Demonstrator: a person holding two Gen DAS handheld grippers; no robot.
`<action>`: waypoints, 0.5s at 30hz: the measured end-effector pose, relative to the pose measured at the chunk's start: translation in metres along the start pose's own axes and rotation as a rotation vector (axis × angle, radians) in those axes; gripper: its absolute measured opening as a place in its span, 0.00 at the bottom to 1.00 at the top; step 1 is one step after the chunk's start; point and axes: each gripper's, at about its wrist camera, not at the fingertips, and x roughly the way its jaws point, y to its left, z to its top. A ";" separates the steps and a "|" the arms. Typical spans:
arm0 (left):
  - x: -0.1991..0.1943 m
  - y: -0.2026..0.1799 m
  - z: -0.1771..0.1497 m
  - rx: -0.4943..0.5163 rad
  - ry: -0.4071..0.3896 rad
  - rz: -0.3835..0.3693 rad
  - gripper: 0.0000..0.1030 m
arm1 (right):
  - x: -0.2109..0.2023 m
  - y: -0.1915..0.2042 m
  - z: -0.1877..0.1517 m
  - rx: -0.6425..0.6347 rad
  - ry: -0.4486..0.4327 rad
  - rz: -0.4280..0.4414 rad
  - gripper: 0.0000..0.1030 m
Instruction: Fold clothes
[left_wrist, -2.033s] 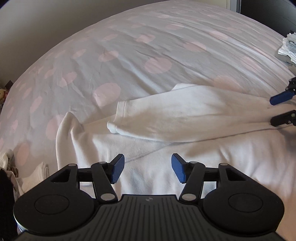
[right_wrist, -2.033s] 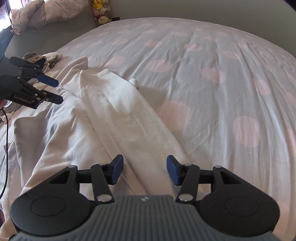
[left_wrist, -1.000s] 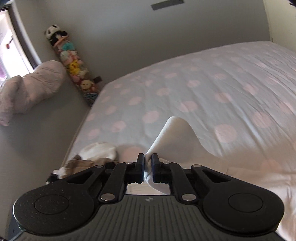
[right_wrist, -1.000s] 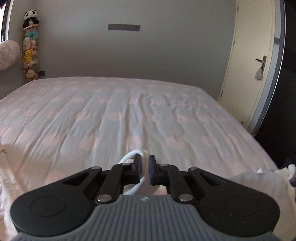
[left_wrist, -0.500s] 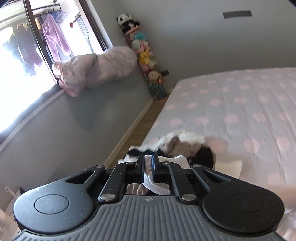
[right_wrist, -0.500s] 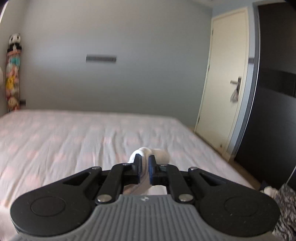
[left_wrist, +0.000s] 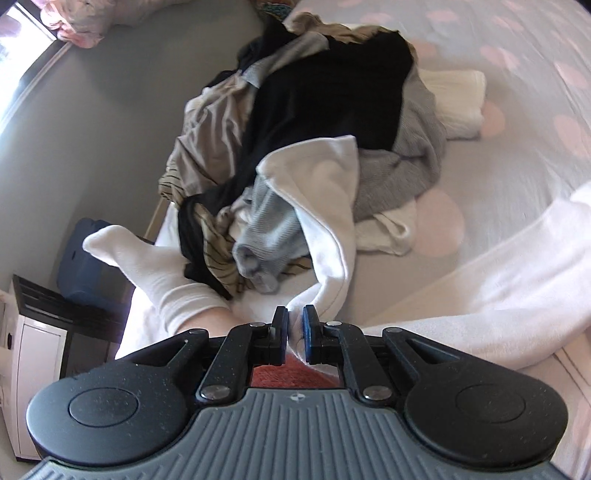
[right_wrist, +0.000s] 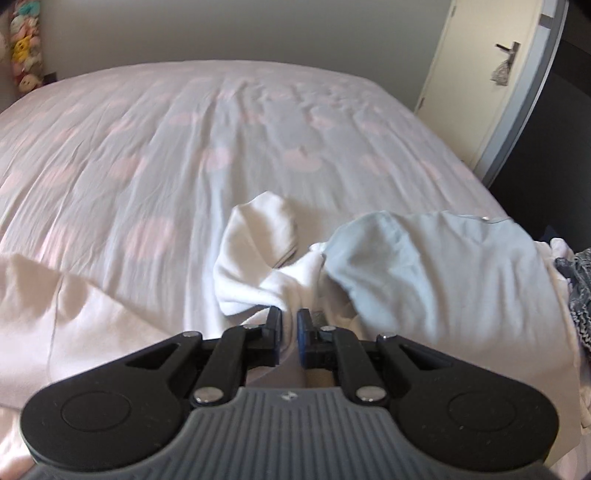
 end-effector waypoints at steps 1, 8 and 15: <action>0.000 -0.003 0.001 0.009 0.005 -0.019 0.10 | -0.001 0.002 0.000 -0.007 0.006 0.006 0.12; -0.027 -0.033 0.013 0.078 -0.086 -0.186 0.41 | -0.024 0.016 0.002 -0.058 -0.014 0.068 0.27; -0.051 -0.098 0.048 0.184 -0.231 -0.402 0.43 | -0.019 0.060 0.014 -0.113 -0.024 0.202 0.28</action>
